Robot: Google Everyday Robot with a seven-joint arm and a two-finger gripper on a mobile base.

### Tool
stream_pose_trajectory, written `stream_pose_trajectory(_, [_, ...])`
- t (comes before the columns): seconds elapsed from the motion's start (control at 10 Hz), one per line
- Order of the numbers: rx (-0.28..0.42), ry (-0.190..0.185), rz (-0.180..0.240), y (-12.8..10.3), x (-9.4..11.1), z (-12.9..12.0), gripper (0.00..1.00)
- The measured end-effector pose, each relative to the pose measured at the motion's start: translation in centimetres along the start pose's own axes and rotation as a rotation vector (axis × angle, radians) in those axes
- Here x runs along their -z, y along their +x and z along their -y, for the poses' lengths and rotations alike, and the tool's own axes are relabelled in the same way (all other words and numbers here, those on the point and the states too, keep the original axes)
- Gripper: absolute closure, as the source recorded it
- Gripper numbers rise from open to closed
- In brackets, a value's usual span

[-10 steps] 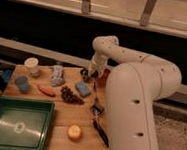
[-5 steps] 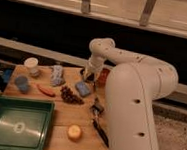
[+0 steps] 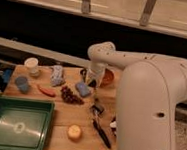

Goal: Wipe red bowl with eraser

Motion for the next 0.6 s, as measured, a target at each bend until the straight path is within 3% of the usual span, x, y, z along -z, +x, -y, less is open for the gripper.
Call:
stream_pose_trajectory(0.2, [-0.036, 0.037, 0.013, -1.3, 1.1, 2.5, 1.00])
stream_pose_trajectory(0.4, [-0.066, 0.077, 0.023, -4.2, 1.8, 5.5, 1.00])
stream_pose_trajectory(0.6, [-0.086, 0.084, 0.019, -6.5, 1.5, 7.5, 1.00])
